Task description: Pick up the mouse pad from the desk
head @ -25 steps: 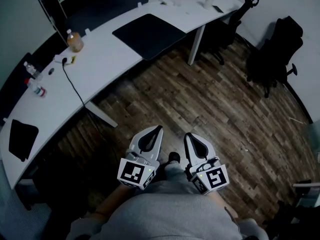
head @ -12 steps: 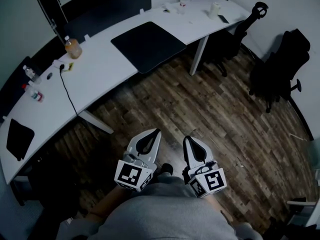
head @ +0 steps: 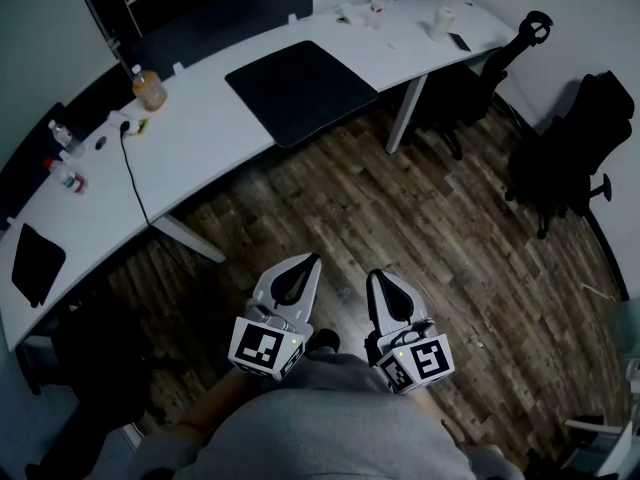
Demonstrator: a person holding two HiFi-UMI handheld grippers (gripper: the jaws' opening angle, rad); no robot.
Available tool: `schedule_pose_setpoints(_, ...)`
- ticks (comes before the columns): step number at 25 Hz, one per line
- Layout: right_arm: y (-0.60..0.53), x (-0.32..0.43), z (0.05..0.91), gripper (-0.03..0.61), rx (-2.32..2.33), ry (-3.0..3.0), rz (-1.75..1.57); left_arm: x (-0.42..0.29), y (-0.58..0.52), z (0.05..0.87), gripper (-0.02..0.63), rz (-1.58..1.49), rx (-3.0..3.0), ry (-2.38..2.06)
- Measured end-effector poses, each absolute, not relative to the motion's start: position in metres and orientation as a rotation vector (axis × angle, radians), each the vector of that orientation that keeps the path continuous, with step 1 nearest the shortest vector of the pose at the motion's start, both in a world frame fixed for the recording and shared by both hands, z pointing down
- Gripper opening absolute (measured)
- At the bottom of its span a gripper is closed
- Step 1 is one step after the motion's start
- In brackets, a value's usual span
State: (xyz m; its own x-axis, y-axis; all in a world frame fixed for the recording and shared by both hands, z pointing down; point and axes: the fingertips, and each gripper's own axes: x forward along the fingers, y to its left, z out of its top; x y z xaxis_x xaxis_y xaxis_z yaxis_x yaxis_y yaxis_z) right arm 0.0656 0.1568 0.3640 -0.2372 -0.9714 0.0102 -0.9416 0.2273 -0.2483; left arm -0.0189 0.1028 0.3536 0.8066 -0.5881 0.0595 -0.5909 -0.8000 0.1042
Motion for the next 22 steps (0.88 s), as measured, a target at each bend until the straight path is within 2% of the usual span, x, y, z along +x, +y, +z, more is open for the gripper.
schedule_pose_setpoints(22, 0.142, 0.073, 0.367, 0.002, -1.799, 2.374, -0.328, -0.011, 0.086, 0.358, -0.002, 0.015, 2.855, -0.979)
